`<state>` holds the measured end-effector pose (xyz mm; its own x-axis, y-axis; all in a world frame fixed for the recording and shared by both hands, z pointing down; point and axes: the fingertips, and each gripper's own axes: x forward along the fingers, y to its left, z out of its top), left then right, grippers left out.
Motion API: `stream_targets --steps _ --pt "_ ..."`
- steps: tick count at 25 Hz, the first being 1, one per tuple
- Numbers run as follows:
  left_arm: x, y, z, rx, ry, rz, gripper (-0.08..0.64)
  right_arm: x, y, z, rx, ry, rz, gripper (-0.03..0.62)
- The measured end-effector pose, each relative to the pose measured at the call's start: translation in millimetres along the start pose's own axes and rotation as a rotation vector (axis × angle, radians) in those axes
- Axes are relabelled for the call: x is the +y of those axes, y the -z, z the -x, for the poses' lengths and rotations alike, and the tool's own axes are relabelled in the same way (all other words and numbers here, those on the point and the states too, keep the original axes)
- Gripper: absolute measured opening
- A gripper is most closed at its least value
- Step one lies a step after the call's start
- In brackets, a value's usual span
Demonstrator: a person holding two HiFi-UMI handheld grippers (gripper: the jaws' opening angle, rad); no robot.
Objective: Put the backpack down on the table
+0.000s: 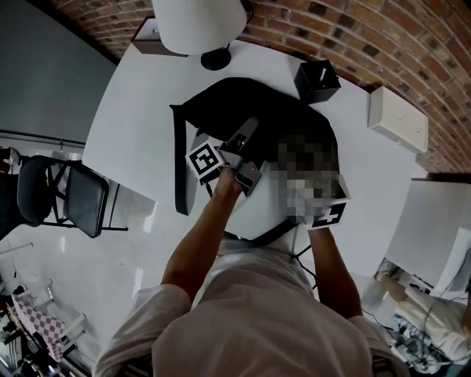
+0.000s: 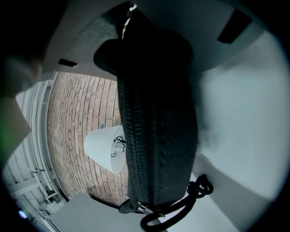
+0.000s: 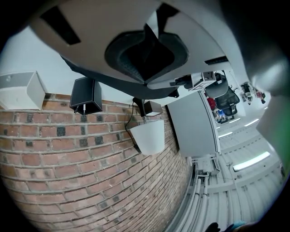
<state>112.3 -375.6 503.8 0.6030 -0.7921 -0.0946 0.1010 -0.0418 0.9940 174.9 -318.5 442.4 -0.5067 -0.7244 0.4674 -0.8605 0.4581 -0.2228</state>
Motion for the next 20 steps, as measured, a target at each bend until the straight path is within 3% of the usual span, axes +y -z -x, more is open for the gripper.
stream_targets --steps 20 --pt "19 5 19 -0.055 -0.028 -0.011 0.144 15 15 8 0.017 -0.046 0.021 0.002"
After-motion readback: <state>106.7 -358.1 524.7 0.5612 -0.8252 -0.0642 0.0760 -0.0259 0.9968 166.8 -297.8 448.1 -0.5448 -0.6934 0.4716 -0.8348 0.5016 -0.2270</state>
